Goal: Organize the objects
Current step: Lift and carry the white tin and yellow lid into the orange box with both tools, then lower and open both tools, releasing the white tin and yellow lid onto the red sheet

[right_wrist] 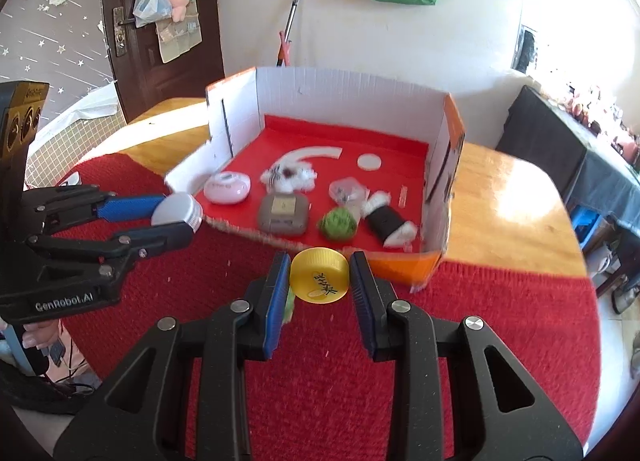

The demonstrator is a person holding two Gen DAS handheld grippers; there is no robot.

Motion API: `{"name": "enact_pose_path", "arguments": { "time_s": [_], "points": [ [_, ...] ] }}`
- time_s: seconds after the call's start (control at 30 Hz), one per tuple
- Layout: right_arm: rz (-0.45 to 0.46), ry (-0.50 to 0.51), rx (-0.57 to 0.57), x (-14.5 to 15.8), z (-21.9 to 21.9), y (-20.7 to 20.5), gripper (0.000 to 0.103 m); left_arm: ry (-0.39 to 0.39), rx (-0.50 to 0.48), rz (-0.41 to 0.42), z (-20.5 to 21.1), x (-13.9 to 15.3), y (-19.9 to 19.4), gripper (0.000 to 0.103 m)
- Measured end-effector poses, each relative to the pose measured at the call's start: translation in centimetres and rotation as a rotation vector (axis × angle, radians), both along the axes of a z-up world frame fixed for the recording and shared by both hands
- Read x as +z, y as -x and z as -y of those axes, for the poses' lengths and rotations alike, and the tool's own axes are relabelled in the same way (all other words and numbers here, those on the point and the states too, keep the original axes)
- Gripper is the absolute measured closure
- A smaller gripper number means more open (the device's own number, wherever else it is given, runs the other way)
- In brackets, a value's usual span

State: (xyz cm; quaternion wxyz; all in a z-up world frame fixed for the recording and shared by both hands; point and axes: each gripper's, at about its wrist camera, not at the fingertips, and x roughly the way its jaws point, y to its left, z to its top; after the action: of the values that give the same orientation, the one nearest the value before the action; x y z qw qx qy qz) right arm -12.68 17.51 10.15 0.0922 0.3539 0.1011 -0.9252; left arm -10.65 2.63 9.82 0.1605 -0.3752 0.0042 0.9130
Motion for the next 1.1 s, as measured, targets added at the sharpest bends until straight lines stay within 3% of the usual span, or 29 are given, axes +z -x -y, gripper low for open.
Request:
{"name": "enact_pose_path", "arguments": {
  "time_s": [0.27,0.43,0.7,1.1],
  "points": [
    [0.002,-0.078,0.006,3.3,0.7,5.3,0.074,0.072,0.014,-0.033,-0.9,2.7,5.2,0.061],
    [0.052,-0.131,-0.018,4.0,1.3,9.2,0.074,0.091,0.039,0.025,-0.8,2.9,9.6,0.061],
    [0.204,-0.183,-0.069,2.0,1.6,15.4,0.074,0.126,0.082,0.141,-0.4,1.2,14.5,0.061],
    [0.353,-0.241,-0.156,-1.7,0.8,20.6,0.074,0.158,0.178,0.261,-0.2,-2.7,19.3,0.061]
  ]
}}
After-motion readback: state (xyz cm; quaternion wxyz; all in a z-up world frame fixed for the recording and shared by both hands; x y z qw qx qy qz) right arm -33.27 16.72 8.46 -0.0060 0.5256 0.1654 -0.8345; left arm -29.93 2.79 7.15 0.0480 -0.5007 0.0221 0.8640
